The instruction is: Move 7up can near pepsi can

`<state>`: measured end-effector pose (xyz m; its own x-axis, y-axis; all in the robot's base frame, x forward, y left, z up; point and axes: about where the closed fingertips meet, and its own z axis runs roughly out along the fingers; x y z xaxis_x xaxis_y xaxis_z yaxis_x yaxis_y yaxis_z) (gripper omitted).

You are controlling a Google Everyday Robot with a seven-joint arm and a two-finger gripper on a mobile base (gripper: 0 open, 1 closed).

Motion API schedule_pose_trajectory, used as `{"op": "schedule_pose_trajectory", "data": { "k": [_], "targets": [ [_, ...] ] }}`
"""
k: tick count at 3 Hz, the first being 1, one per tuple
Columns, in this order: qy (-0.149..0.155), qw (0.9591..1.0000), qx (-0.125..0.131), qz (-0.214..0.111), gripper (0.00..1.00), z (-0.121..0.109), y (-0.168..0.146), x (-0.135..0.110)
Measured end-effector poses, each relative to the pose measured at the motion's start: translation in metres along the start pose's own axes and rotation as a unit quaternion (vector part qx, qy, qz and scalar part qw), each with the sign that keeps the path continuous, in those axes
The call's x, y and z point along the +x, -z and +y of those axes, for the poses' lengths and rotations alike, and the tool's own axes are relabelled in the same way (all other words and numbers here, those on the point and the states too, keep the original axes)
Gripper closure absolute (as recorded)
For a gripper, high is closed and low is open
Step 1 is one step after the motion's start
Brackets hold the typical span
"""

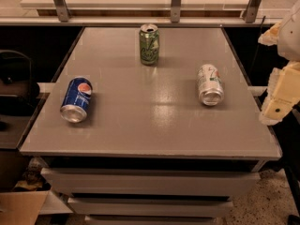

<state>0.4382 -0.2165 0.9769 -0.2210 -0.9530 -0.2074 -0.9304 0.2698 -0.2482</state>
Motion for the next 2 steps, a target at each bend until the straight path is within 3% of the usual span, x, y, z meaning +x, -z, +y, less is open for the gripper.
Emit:
{"op": "schedule_pose_trajectory", "data": {
  "k": [1,2],
  "targets": [
    [0.000,1.0000,0.000,0.000,0.00,0.0000,0.0000,0.0000],
    [-0.034,0.9994,0.003,0.003,0.00,-0.0087,-0.0018,-0.0030]
  ]
}}
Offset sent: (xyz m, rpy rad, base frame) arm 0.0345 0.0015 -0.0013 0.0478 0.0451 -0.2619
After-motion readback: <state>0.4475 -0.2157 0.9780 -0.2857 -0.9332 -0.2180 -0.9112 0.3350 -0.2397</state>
